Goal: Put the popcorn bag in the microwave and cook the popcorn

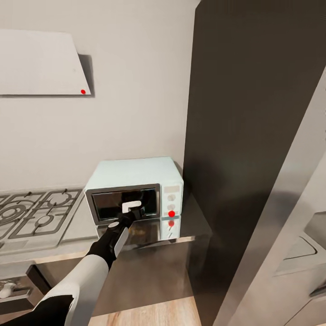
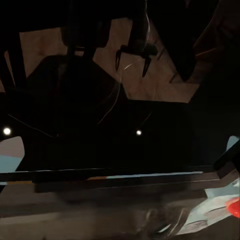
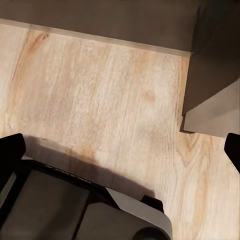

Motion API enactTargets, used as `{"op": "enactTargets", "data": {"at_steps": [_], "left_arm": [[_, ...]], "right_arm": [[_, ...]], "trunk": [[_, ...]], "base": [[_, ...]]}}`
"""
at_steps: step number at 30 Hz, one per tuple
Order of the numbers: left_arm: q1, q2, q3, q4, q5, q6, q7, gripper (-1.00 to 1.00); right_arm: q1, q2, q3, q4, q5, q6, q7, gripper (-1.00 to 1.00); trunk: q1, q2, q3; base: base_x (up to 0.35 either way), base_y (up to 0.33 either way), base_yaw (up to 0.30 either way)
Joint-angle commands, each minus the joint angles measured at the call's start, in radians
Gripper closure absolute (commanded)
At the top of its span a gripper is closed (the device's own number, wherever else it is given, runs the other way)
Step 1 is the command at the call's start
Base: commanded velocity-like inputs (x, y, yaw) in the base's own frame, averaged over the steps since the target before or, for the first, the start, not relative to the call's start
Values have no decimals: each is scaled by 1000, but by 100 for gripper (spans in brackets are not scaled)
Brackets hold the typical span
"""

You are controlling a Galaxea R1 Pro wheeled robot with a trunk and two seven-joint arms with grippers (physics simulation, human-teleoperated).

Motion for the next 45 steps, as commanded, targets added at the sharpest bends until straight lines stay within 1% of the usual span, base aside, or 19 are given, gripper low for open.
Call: {"op": "enactTargets", "data": {"at_steps": [1,10,16,19,22,23,25,26,27,29,30,31,34,36,38,39,42,44,45], "left_arm": [[-8,-1,1,-2,3,5,4,-100],[-8,-1,3,-2,3,5,3,-100],[1,-1,2,-5,3,1,3,-100],[33,-1,0,-14,3,-6,2,-100],[92,-1,-4,-114,3,-9,2,-100],[124,-1,-7,-182,3,-9,1,-100],[230,-1,-9,-401,3,-3,1,-100],[276,-1,-9,-471,3,0,0,-100],[360,-1,-9,-571,3,4,0,-100],[501,-1,-10,-697,3,4,-1,-100],[587,-1,-12,-760,3,1,-1,-100],[708,-1,-19,-836,2,-6,-2,-100],[918,9,-24,-923,1,-38,-3,-100],[1009,19,-19,-940,1,-92,-3,-100],[1088,36,-13,-944,3,-151,-2,-100],[1130,53,1,-901,4,-174,-1,-100],[1131,63,42,-719,5,-183,0,-100],[1093,68,71,-560,5,-187,-1,-100],[1056,70,85,-456,4,-188,-1,-100]], "right_arm": [[-1,-1,8,1,-5,-3,-9,-100],[-1,0,8,2,-5,-3,-9,-100],[-1,1,9,1,-5,-3,-9,-100],[-1,1,10,1,-5,-3,-9,-100],[-1,0,10,2,-5,-3,-9,-100],[-1,1,10,2,-5,-4,-9,-100],[-1,0,10,1,-5,-6,-9,-100],[-1,0,10,1,-5,-7,-9,-100],[-1,-1,10,1,-5,-8,-9,-100],[-1,-3,10,-1,-5,-9,-9,-100],[0,-5,9,-2,-5,-10,-9,-100],[-1,-5,9,-7,-5,-10,-9,-100],[-1,-2,7,-31,-6,-9,-8,-100],[-1,-2,7,-84,-5,-4,-7,-100],[3,-6,14,-209,-4,9,-7,-100],[9,-11,19,-382,-3,68,-7,-100],[8,-19,17,-633,-3,252,-8,-100],[3,-19,10,-796,-3,393,-10,-100],[-8,-15,6,-886,-4,471,-14,-100]], "trunk": [[4,-1,-2],[4,-1,-2],[4,-1,-2],[4,-1,-2],[4,-1,-2],[4,-1,-2],[4,-1,-2],[4,-1,-2],[4,-1,-2],[4,-1,-2],[4,-1,-2],[4,-1,-2],[4,-1,-2],[4,-1,-2],[4,-1,-2],[4,-1,-2],[4,-1,-2],[4,-1,-2],[4,-1,-2]], "base": [[48,0,0],[-6,0,0],[-304,0,0],[-347,0,0],[-349,0,0],[-350,0,0],[-350,0,0],[-350,0,0],[-261,0,0],[-137,0,0],[-68,0,0],[-35,0,0],[-15,0,0],[-5,0,0],[-2,0,0],[0,0,0],[0,0,0],[0,0,0],[0,0,0]]}}
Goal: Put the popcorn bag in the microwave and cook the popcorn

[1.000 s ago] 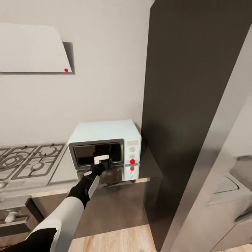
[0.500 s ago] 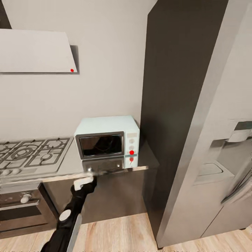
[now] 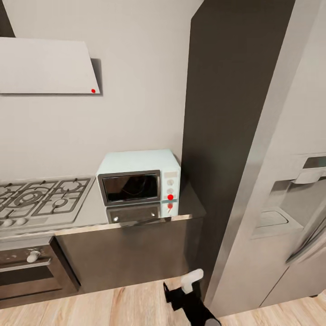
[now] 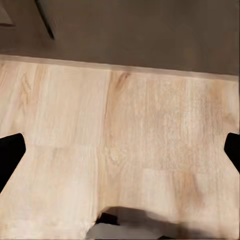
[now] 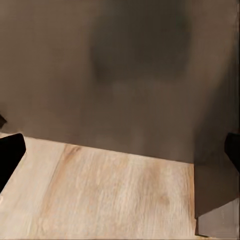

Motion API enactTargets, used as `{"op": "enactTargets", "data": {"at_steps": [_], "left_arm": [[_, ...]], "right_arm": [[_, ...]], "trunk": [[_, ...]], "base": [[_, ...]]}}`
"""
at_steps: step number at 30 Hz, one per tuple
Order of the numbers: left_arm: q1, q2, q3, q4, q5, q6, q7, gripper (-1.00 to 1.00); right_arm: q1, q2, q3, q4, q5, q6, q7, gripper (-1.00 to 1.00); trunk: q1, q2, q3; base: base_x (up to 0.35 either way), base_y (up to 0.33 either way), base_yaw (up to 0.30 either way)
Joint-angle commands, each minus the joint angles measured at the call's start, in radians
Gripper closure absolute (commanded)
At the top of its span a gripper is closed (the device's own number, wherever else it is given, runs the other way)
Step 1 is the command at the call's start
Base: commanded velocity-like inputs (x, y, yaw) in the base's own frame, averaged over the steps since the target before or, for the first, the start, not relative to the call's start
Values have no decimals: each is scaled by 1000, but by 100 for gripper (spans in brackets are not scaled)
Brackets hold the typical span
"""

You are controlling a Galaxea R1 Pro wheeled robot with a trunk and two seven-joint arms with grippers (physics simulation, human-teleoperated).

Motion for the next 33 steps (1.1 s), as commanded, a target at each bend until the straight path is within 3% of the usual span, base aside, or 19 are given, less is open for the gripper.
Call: {"op": "enactTargets", "data": {"at_steps": [1,3,6,7,10,12,14,15,20,24,30,33], "left_arm": [[-29,2,7,59,0,-2,0,-100],[-85,2,14,157,-1,-3,0,-100],[-101,3,16,187,-1,-3,0,-100],[-104,2,16,208,0,-3,0,-100],[-107,2,17,249,0,-3,-1,-100],[-109,1,15,286,0,-4,-1,-100],[-114,1,14,308,0,-4,-1,-100],[-115,1,14,314,0,-4,-1,-100],[-117,1,12,320,0,-4,-1,-100],[-121,1,14,321,1,-4,-1,-100],[-124,1,16,340,1,-4,0,-100],[-152,2,16,397,1,-4,-1,-100]], "right_arm": [[-19,2,0,-51,-6,45,-11,-100],[-128,5,-7,-94,-14,104,-15,-100],[-223,8,-33,-72,-19,143,-16,-100],[-298,25,-49,-55,-20,158,-16,-100],[-361,48,-54,10,-20,171,-23,-100],[-427,72,-57,109,-21,173,-42,-100],[-522,106,-64,285,-21,153,-60,-100],[-599,122,-81,421,-22,105,-65,-100],[-797,141,-137,794,-24,-45,-69,-100],[-841,141,-144,860,-26,-79,-70,-100],[-848,141,-145,895,-25,-94,-68,-100],[-849,141,-144,949,-24,-142,-68,-100]], "trunk": [[1,-2,-2],[1,-2,-2],[1,-2,-2],[1,-2,-2],[1,-2,-2],[1,-2,-2],[1,-2,-2],[1,-2,-2],[1,-2,-2],[1,-2,-2],[1,-2,-2],[1,-2,-2]], "base": [[0,0,0],[0,0,0],[0,0,0],[0,0,0],[0,0,0],[0,0,0],[0,0,0],[0,0,0],[0,0,0],[0,0,0],[16,0,0],[263,11,0]]}}
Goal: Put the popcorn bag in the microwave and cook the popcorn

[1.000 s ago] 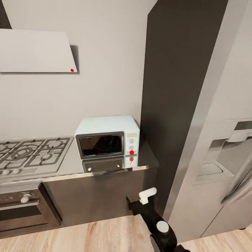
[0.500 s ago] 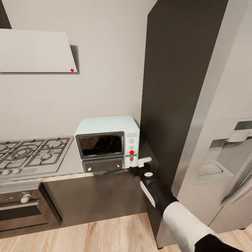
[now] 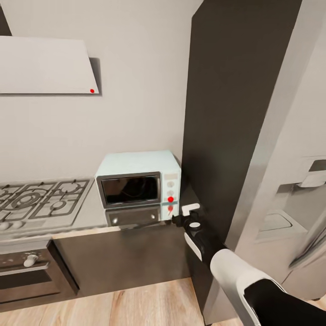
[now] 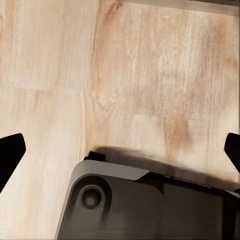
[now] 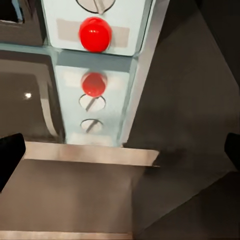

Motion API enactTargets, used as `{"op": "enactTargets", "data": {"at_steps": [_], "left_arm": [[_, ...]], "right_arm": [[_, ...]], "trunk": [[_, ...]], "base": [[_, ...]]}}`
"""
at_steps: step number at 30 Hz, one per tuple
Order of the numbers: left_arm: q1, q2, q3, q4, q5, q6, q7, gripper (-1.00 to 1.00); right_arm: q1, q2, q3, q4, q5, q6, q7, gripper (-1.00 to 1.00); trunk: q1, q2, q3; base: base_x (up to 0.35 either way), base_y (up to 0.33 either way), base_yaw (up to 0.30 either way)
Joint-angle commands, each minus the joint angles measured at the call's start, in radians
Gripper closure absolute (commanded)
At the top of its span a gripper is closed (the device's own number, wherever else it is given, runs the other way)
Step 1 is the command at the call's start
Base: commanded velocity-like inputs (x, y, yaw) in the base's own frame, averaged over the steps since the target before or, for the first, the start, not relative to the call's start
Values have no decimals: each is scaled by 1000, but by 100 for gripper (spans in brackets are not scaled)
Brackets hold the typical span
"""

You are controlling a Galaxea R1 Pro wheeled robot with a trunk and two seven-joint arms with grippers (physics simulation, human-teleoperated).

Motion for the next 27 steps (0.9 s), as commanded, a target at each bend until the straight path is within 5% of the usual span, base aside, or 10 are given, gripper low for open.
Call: {"op": "enactTargets", "data": {"at_steps": [1,9,19,20,27], "left_arm": [[-21,-1,3,33,0,-1,0,-100],[-44,-1,2,76,-3,-1,-1,-100],[-44,-2,2,77,-3,-1,-1,-100],[-44,-2,3,77,-3,-1,-1,-100],[-44,-1,3,77,-3,-1,-1,-100]], "right_arm": [[-1,0,8,13,-7,-8,-8,-100],[0,0,9,21,-7,-18,-3,-100],[2,0,9,21,-7,-18,1,-100],[2,0,9,21,-7,-18,1,100],[3,0,9,23,-7,-18,1,100]], "trunk": [[1,-2,-2],[1,-2,-2],[1,-2,-2],[1,-2,-2],[1,-2,-2]], "base": [[325,86,0],[317,195,0],[47,36,0],[2,1,0],[0,0,0]]}}
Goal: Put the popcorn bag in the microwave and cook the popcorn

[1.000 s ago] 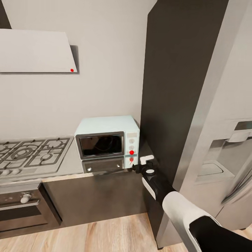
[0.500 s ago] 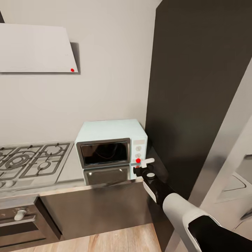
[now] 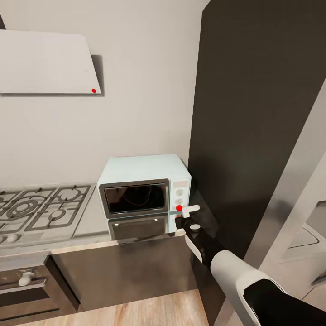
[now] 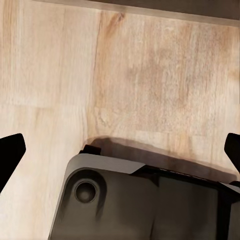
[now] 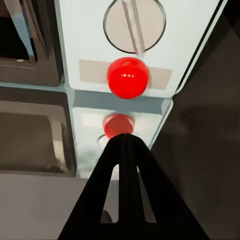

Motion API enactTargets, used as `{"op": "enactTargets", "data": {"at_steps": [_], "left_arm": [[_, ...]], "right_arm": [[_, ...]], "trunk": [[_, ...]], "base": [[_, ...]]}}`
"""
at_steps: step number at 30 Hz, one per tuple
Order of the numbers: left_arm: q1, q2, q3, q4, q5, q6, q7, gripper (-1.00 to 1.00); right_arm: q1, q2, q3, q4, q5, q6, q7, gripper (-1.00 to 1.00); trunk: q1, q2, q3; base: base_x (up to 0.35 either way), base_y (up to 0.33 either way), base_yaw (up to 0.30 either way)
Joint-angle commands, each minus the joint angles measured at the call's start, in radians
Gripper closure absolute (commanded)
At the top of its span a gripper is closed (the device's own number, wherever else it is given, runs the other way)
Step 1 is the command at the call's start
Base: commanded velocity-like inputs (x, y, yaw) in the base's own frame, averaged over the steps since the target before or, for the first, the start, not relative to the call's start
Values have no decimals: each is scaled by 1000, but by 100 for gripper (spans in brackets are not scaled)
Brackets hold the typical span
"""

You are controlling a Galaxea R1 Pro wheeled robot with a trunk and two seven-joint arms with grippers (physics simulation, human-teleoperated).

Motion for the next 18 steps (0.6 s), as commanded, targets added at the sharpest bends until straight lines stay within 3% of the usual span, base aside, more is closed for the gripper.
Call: {"op": "enactTargets", "data": {"at_steps": [1,18], "left_arm": [[1,0,3,-2,-2,-1,0,-100],[2,0,2,13,-2,-52,0,-100]], "right_arm": [[-1,0,8,-1,-7,5,-8,100],[5,0,10,28,-12,-6,-8,100]], "trunk": [[1,-2,-2],[1,-2,-2]], "base": [[0,0,0],[94,26,0]]}}
